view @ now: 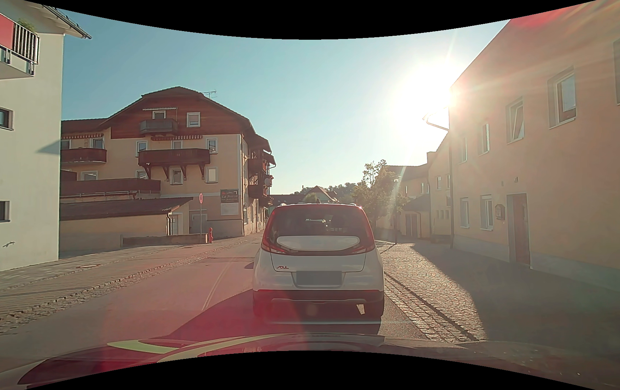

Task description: Follow the waypoints while adhering to traffic rules and regulations

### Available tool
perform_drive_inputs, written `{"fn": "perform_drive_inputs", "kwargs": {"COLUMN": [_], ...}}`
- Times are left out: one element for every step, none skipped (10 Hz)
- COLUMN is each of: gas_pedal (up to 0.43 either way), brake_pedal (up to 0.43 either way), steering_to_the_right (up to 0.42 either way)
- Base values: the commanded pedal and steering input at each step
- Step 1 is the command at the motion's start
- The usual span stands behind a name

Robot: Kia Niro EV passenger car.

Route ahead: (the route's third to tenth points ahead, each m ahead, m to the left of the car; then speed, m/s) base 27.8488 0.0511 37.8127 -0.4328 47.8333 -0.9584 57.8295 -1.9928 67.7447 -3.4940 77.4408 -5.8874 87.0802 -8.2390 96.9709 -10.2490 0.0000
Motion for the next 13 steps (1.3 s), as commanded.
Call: {"fn": "perform_drive_inputs", "kwargs": {"gas_pedal": [0.0, 0.0, 0.0, 0.0, 0.0, 0.0, 0.0, 0.0, 0.0, 0.0, 0.0, 0.0, 0.0], "brake_pedal": [0.244, 0.244, 0.183, 0.006, 0.0, 0.0, 0.0, 0.0, 0.0, 0.0, 0.0, 0.0, 0.0], "steering_to_the_right": [-0.001, -0.001, -0.001, -0.001, -0.001, -0.001, -0.002, -0.001, -0.001, -0.001, -0.002, -0.002, -0.001]}}
